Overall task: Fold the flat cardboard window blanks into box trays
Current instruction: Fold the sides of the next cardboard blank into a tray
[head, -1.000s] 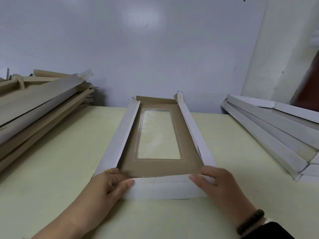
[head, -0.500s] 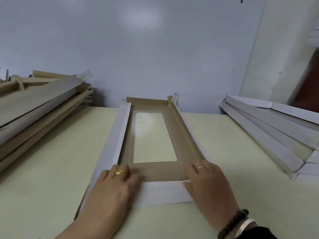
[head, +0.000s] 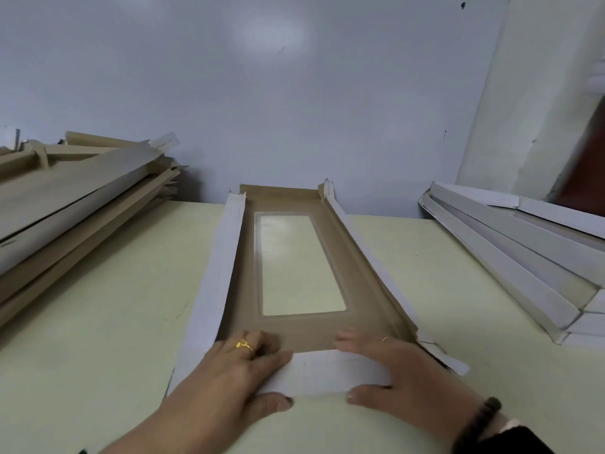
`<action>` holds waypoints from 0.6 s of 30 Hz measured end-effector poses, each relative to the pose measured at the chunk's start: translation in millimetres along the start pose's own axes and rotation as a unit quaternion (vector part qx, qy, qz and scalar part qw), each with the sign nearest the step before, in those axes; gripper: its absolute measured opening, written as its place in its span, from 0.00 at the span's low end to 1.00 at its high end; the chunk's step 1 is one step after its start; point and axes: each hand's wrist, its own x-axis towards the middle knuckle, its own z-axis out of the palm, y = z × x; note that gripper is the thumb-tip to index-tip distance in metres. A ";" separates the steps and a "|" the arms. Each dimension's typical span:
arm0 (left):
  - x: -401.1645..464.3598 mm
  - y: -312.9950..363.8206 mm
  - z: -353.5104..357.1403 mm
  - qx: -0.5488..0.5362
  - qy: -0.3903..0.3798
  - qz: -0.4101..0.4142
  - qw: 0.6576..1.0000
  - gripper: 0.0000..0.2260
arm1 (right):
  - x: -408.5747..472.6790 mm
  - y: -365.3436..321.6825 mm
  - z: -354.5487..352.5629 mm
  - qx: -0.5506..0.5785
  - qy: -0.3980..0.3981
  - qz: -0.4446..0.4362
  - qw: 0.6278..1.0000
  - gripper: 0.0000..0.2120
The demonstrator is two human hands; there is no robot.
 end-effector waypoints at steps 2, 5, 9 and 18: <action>-1.8 -5.5 -1.4 0.021 0.018 -0.010 1.000 0.22 | -3.5 6.1 -5.2 0.005 0.028 0.015 0.999 0.26; -2.7 -13.7 -3.9 0.042 0.042 -0.039 0.997 0.30 | -4.5 6.3 -7.1 0.031 0.069 0.030 0.997 0.16; -3.8 -21.0 -10.3 -0.002 0.011 -0.106 0.994 0.47 | -1.6 -1.2 -8.2 0.058 0.098 0.023 0.993 0.07; 13.4 -9.7 -17.3 0.098 0.041 -0.127 0.986 0.12 | 14.0 -8.2 1.0 -0.093 0.158 0.063 0.981 0.13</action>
